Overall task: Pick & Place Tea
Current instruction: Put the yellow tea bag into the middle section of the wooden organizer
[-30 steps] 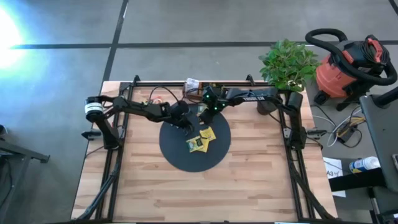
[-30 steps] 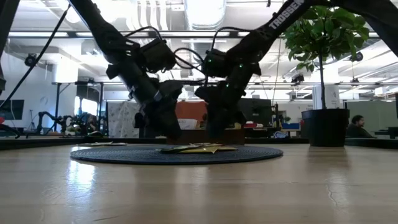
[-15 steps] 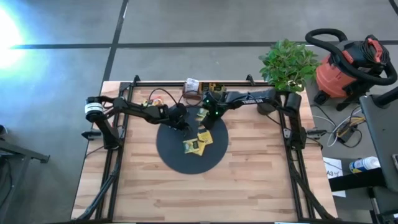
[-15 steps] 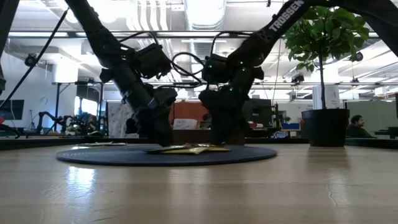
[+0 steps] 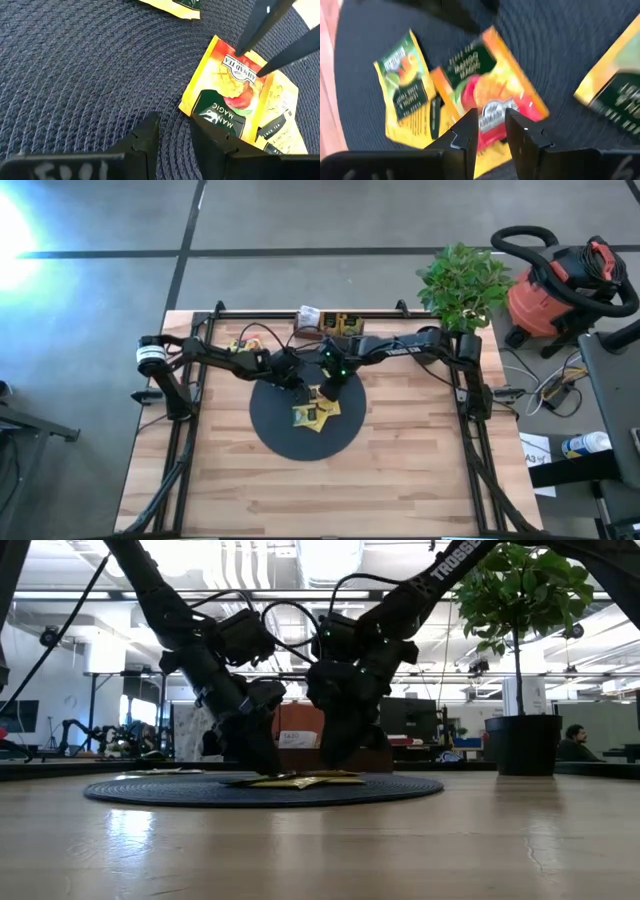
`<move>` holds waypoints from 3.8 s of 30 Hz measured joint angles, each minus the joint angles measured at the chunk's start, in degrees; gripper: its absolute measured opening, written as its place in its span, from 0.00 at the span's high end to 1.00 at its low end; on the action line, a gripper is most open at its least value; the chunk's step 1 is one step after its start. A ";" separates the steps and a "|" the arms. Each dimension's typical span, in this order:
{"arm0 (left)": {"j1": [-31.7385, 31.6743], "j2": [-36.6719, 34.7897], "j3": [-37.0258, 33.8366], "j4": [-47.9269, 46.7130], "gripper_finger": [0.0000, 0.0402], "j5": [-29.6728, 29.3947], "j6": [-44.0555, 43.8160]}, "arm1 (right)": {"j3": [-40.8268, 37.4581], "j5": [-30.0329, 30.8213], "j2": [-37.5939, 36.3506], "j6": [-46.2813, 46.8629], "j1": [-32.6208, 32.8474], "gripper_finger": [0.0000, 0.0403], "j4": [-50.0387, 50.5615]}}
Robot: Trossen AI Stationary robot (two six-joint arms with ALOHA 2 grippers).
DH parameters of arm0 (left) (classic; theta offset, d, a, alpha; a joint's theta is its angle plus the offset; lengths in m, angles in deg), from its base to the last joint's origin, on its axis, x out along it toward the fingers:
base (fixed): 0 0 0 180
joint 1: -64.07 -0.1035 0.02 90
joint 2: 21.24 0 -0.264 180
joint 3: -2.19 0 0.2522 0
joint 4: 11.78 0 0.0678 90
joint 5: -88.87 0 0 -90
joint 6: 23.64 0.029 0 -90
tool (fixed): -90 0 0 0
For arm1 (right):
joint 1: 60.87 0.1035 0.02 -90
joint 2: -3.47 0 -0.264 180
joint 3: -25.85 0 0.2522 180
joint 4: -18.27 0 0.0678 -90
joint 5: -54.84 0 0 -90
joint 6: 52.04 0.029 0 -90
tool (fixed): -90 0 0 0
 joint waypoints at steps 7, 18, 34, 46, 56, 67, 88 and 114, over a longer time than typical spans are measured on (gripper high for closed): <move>1.39 0.01 -0.02 0.60 0.73 4.03 -1.70 | 1.96 0.19 -0.08 -0.70 0.28 0.76 1.85; 1.64 -0.20 -0.07 0.66 0.73 4.56 -3.75 | 1.67 0.39 -0.33 -4.74 1.80 0.80 3.73; 4.23 -4.97 -0.24 -0.56 0.73 5.70 -9.69 | 1.39 4.10 2.34 -0.25 2.67 0.79 2.21; 9.44 -4.97 -2.05 -0.41 0.73 4.69 -17.96 | 4.79 3.52 1.72 -2.01 2.56 0.79 3.33; 11.06 -4.97 -2.10 -0.76 0.73 -1.61 -19.66 | 5.81 3.13 2.79 -13.49 5.14 0.79 10.11; 12.56 -5.26 -2.99 -1.60 0.73 -3.36 -23.93 | 5.78 -0.95 4.02 -8.02 6.97 0.79 2.58; 16.25 -13.97 -4.99 -15.15 0.73 -17.13 -34.13 | 6.26 -0.80 3.57 -8.18 6.95 0.83 -0.78; 14.25 -13.63 -13.53 4.82 0.73 -20.46 -41.85 | 6.36 -1.98 7.97 -7.24 7.06 0.84 -2.04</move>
